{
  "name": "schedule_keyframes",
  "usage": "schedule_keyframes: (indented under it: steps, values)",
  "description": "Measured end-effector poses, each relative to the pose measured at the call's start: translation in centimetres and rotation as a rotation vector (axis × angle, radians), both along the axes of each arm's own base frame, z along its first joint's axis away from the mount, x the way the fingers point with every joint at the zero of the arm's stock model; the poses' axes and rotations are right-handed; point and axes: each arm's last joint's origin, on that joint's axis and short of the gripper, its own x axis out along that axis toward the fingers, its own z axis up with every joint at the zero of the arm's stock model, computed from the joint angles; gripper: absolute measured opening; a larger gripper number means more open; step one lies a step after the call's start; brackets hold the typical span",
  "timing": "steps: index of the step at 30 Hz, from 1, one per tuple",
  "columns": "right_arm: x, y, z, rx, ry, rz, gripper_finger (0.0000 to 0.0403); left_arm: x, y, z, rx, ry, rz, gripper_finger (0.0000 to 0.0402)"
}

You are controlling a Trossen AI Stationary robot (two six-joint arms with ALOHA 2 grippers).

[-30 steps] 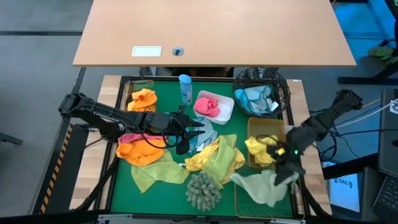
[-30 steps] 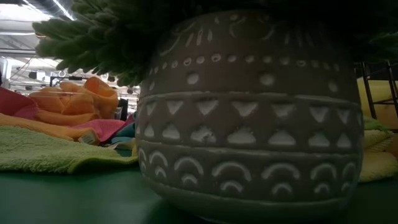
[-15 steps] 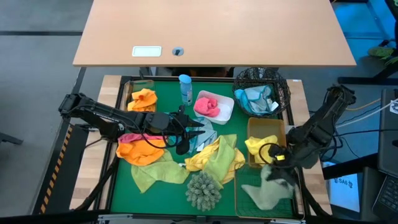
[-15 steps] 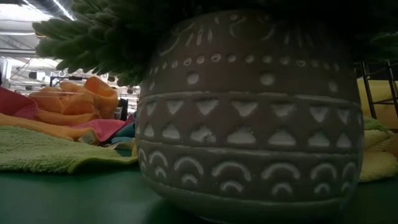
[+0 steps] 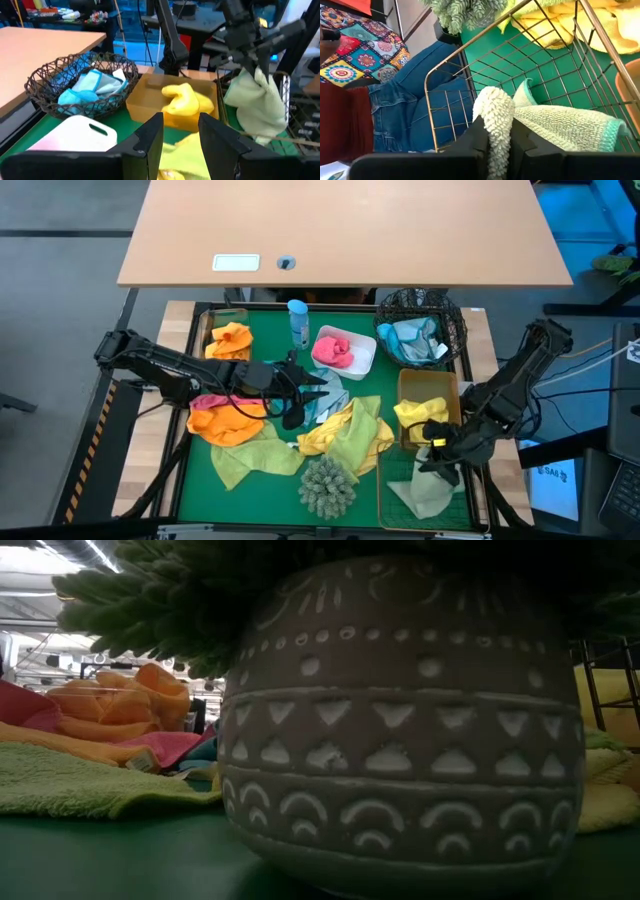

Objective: Sort microfiber towel by color & place in baskets
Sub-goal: Put the green microfiber towel into the rectangular wire basket

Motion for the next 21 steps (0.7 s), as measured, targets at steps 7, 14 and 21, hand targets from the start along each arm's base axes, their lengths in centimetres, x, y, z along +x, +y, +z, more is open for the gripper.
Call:
schedule_keyframes:
  steps: [7, 14, 21]
  values:
    - [0.1, 0.1, -0.2, 0.013, 0.026, -0.014, 0.0139, -0.6, -0.9, -1.5, -0.069, 0.165, -0.124, 0.0119]
    - [-0.1, 0.2, -0.1, 0.042, 0.054, 0.028, 0.0220, -2.1, -2.4, -3.6, -0.237, 0.432, -0.253, 0.0119]
    - [0.2, 0.7, 1.1, 0.172, -0.010, 0.076, 0.0227, -4.0, -3.9, -4.9, -0.259, 0.639, -0.256, 0.0119]
